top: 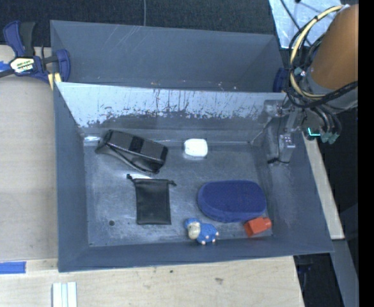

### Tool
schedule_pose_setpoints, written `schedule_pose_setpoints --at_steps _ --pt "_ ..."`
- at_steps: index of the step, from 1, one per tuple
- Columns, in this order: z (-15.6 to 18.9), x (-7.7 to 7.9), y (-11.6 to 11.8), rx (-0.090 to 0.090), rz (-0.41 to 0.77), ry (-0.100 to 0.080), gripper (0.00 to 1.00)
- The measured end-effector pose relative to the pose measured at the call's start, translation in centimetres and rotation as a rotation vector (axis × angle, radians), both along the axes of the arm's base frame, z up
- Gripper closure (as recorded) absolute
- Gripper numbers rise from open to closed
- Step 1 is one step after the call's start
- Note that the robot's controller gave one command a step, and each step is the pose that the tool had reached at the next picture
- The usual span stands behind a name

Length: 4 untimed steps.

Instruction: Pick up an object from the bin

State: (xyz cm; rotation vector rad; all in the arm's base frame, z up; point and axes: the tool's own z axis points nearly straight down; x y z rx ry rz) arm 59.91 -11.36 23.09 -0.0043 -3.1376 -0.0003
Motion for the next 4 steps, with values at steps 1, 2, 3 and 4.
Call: schedule_pose_setpoints --at_steps 1,2,3,4 --pt "-12.5 -6.2 3.7 0.002 0.015 0.003 0.00" --pt "-16.1 -7.7 5.0 -0.002 0.044 -0.005 0.00" --pt "-15.7 -7.5 5.0 -0.003 0.044 -0.011 1.00" --pt "-3.1 -6.9 6.8 -0.001 0.045 -0.016 1.00"
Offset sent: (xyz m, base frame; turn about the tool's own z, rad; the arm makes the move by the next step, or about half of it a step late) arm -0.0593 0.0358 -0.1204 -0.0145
